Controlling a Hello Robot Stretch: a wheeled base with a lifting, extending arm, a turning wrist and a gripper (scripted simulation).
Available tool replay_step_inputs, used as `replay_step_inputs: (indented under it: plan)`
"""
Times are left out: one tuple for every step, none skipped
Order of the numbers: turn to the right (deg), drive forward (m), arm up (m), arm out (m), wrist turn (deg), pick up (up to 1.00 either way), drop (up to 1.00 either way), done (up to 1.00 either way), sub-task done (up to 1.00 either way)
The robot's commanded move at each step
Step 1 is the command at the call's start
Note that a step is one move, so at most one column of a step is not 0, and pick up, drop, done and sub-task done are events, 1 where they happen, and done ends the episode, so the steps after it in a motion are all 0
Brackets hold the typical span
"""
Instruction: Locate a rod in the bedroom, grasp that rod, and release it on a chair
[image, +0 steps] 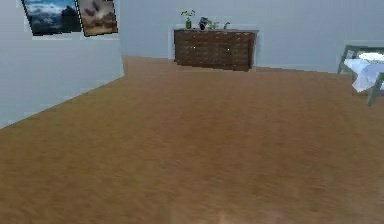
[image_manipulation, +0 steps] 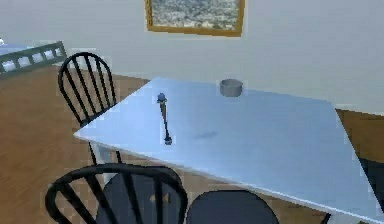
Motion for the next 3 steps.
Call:
replay_step_inputs:
  plan:
    - [18.0, 0.00, 0.00, 0.00, 0.0, 0.00, 0.00, 0.00, 0.00]
    - [0.0, 0.10, 0.00, 0.00, 0.0, 0.00, 0.00, 0.00, 0.00]
    - [-15.0, 0.00, 0.00, 0.00, 0.0, 0.00, 0.00, 0.00, 0.00]
